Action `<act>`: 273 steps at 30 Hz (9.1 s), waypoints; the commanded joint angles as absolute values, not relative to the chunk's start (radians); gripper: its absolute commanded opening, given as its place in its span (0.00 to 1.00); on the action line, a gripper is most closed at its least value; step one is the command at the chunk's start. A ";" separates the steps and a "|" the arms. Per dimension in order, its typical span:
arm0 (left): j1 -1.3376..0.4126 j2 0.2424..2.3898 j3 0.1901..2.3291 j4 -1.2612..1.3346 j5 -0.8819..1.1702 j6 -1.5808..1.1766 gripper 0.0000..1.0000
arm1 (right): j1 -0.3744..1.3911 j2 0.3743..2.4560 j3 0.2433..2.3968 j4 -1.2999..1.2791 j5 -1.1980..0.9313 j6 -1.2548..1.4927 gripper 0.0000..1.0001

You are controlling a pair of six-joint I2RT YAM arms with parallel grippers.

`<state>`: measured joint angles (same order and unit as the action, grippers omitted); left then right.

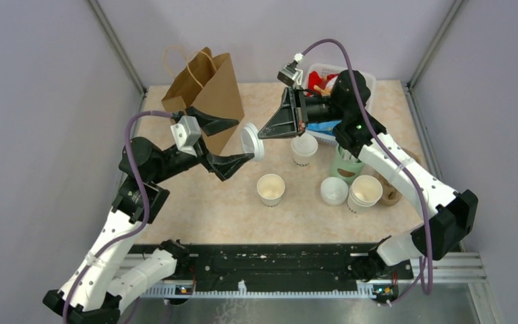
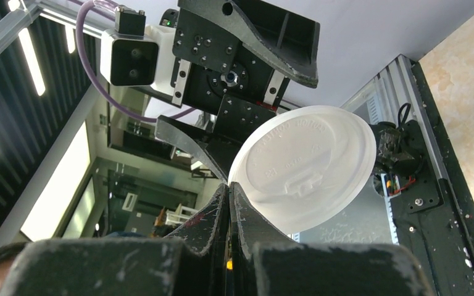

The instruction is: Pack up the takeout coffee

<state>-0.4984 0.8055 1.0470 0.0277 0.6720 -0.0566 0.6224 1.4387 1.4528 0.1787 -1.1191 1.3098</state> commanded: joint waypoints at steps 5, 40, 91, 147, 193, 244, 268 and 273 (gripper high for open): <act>-0.497 0.820 1.044 0.107 0.708 -0.042 0.98 | 0.636 1.419 1.495 0.221 -1.107 1.296 0.00; -0.502 0.854 1.045 0.077 0.703 -0.091 0.97 | 0.636 1.408 1.461 0.237 -1.066 1.320 0.00; -0.899 1.711 1.587 -1.012 -0.062 -0.206 0.91 | 0.266 1.383 1.514 -0.922 -0.642 0.448 0.69; -0.854 1.461 1.498 -0.988 0.078 -0.401 0.98 | 0.391 1.432 1.428 -0.973 -0.639 0.309 0.68; -0.537 1.362 1.051 -0.710 0.306 -0.588 0.53 | 0.457 1.592 1.146 -0.632 -0.757 0.451 0.41; -0.529 1.406 1.104 -0.694 0.340 -0.578 0.60 | 0.485 1.658 1.155 -0.596 -0.777 0.455 0.22; -0.532 1.497 0.965 -0.730 0.240 -0.495 0.50 | 0.491 1.689 1.027 -0.508 -0.657 0.478 0.21; -0.538 1.495 0.910 -0.716 0.231 -0.482 0.49 | 0.492 1.703 0.993 -0.514 -0.618 0.466 0.21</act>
